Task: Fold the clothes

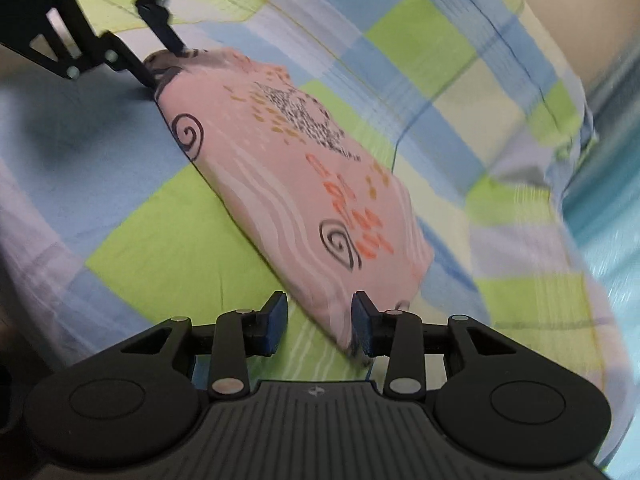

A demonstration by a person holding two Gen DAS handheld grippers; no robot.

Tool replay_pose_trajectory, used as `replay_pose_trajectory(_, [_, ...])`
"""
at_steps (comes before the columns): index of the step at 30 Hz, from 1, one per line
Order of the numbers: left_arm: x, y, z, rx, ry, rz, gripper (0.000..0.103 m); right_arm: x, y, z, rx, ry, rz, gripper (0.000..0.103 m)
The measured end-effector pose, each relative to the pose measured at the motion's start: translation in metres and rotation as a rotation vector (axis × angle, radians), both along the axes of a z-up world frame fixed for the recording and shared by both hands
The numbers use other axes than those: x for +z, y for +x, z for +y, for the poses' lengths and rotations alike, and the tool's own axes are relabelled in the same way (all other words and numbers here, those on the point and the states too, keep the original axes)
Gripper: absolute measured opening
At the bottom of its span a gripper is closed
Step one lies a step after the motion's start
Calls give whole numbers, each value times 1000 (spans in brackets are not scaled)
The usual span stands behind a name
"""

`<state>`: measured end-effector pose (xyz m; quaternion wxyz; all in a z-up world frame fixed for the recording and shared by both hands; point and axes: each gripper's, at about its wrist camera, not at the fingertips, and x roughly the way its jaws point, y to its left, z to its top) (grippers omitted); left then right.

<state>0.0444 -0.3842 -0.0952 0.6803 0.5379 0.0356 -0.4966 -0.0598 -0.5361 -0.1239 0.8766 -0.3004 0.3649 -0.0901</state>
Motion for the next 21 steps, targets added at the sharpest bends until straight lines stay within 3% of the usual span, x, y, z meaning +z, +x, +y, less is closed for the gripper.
replay_pose_trajectory(2, [-7, 0, -4, -2, 15, -18, 17, -2, 4, 1, 15, -13, -1, 36])
replay_pose_trajectory(5, [-11, 7, -1, 11, 7, -3, 13, -3, 3, -5, 17, -22, -8, 23])
replay_pose_trajectory(10, [-8, 16, 10, 60, -11, 46, 11, 0, -4, -35, -92, 58, -11, 23])
replay_pose_trajectory(21, [2, 22, 3, 119, -13, 138, 10, -2, -5, -33, -117, 95, -8, 25])
